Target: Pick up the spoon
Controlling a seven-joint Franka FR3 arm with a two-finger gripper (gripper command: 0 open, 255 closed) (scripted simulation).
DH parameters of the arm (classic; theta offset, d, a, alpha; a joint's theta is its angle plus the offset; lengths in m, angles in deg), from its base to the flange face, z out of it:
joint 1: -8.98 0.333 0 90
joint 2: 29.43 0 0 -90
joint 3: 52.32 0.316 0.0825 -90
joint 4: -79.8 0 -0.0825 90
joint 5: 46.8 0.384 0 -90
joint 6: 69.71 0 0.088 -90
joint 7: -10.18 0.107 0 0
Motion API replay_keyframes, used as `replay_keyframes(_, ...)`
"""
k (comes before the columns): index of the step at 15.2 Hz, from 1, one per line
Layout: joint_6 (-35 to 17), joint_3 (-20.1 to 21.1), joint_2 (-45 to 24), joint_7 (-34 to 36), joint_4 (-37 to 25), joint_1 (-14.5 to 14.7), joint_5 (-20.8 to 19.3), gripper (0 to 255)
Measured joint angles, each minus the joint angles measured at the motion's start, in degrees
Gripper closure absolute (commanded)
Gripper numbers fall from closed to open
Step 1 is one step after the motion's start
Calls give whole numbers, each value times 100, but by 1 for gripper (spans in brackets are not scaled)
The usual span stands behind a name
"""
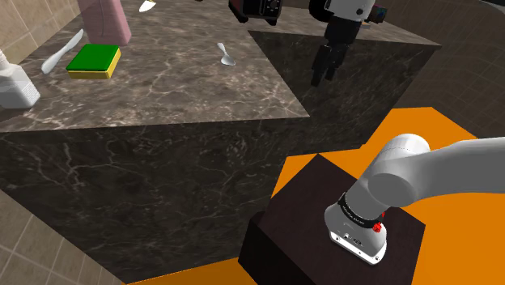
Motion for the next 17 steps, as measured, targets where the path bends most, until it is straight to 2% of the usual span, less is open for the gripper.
replay_keyframes(5,-121,235,-566,537,-429,-7,267,0)
replay_keyframes(11,-266,631,-1823,1607,-1551,-40,667,0)
replay_keyframes(17,-247,860,-3087,2601,-2872,-91,861,0)
